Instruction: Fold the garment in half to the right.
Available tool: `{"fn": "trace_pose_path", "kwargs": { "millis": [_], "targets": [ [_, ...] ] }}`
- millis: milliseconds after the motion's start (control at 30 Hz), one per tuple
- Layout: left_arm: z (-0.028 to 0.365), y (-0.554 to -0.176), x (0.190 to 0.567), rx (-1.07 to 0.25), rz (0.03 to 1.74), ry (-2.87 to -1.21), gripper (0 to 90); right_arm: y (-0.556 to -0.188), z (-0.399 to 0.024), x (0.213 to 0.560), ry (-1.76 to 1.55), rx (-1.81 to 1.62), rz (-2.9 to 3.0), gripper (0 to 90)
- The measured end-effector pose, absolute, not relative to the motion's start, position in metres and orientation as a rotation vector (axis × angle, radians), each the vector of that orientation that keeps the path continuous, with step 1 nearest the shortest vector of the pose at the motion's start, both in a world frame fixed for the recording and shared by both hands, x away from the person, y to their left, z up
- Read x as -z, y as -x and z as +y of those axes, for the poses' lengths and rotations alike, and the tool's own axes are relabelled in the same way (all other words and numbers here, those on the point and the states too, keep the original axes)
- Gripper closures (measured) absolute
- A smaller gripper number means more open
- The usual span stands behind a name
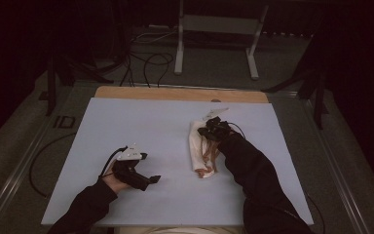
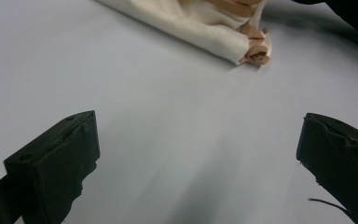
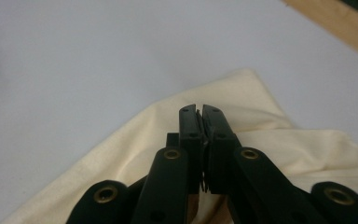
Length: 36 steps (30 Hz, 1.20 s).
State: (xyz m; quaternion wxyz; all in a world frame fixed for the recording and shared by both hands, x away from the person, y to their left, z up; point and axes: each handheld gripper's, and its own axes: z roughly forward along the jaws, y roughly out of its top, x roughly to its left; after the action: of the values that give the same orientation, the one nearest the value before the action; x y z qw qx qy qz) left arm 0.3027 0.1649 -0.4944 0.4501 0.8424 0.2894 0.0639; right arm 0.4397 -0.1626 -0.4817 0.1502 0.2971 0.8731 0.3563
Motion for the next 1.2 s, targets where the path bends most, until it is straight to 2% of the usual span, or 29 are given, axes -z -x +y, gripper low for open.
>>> {"fn": "trace_pose_path", "kwargs": {
  "millis": [500,1200],
  "targets": [
    [0.190,-0.297,0.503,-0.241,0.799,-2.008,0.0,-0.423,-0.212,0.471,-0.957,-1.076,2.359,88.0],
    [0.196,-0.298,0.505,-0.280,0.827,-1.977,0.0,-0.416,-0.261,0.510,-1.176,-1.053,2.301,86.7]
  ]
}}
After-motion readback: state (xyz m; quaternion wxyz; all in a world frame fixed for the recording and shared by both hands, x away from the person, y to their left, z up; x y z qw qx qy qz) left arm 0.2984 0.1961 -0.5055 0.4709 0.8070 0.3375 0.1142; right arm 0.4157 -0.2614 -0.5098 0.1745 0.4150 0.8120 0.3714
